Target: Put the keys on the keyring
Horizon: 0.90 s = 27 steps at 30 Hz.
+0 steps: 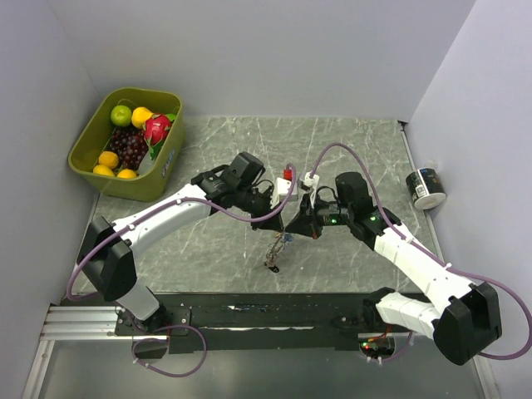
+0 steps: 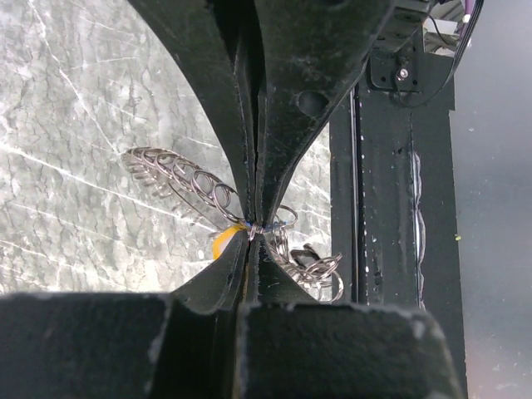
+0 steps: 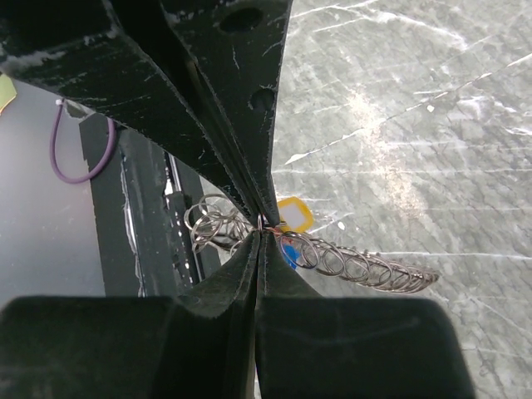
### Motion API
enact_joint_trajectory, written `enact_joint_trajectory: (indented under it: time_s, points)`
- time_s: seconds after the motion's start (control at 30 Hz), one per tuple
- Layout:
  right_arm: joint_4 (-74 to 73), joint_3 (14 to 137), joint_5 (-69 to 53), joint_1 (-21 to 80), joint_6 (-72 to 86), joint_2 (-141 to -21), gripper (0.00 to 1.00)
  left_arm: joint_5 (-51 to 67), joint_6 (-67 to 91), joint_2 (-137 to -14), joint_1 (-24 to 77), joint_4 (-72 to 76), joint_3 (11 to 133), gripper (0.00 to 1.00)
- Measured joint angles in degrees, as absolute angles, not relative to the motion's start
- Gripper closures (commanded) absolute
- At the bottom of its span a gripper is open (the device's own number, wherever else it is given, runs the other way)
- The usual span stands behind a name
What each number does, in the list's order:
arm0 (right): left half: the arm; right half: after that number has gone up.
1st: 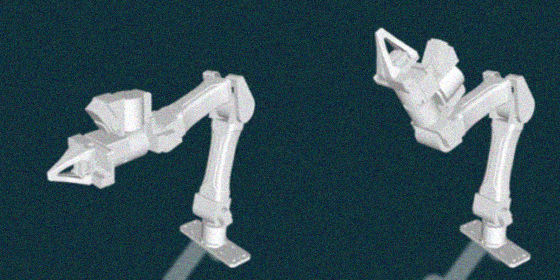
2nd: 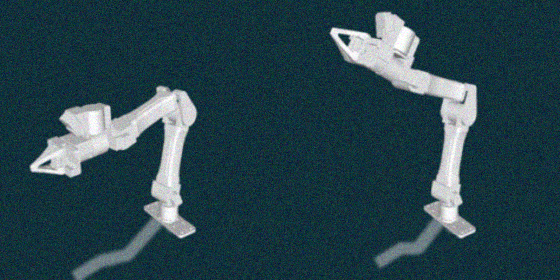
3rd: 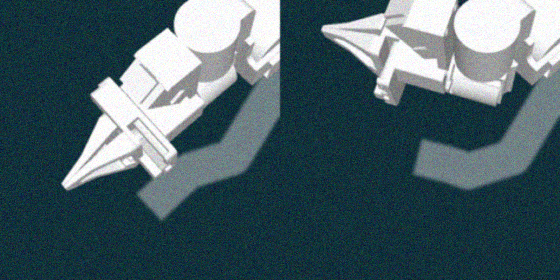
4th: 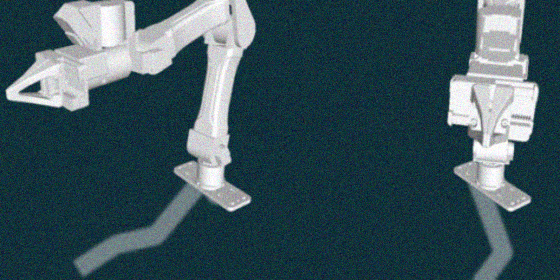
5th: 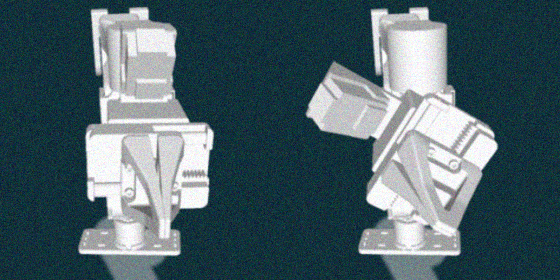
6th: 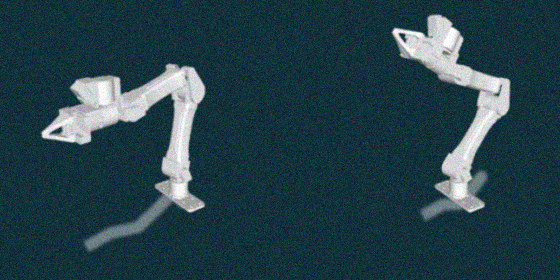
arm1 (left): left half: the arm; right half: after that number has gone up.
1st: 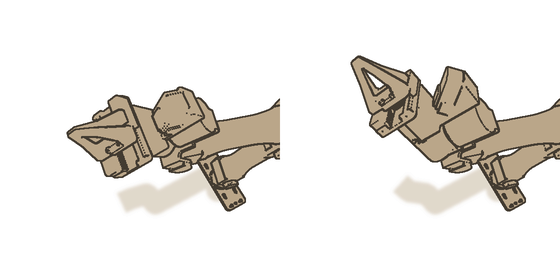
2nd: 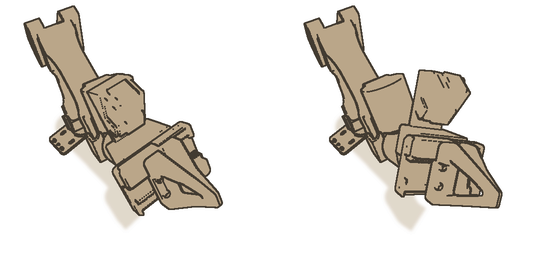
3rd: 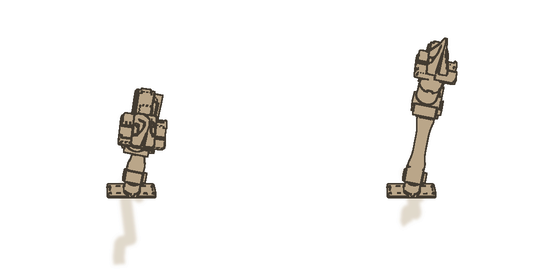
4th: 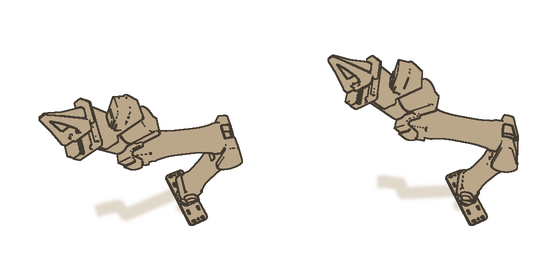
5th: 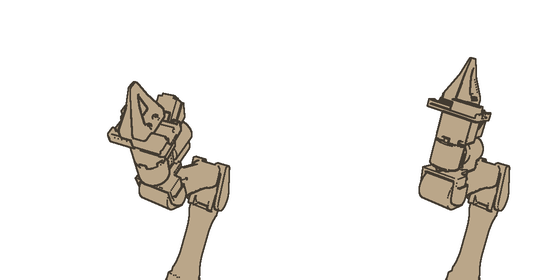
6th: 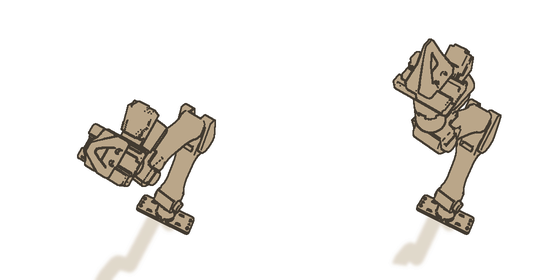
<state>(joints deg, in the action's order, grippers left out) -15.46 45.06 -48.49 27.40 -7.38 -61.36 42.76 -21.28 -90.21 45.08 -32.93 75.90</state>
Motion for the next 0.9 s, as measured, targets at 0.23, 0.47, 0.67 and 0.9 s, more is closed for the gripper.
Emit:
enact_joint_trajectory:
  time_s: [0.23, 0.47, 0.67, 0.9]
  points:
    - [-14.57, 44.95, -46.98, 27.38, -6.42, -60.03, 0.68, 42.0, -17.65, -86.85, 45.04, -25.82, 71.07, 0.99]
    - [-9.85, 44.53, -45.01, 27.4, -4.01, -54.17, 0.5, 39.94, -10.33, -79.75, 45.1, -8.64, 59.92, 0.99]
    - [-7.6, 43.77, -42.94, 27.33, -2.57, -51.0, 0.46, 35.42, -3.22, -73.25, 45.1, 8.71, 48.25, 0.99]
    - [-5.37, 41.85, -44.1, 27.11, -2.09, -49.89, 0.44, 33.06, 3.62, -67.79, 45.08, 28.51, 37.67, 0.99]
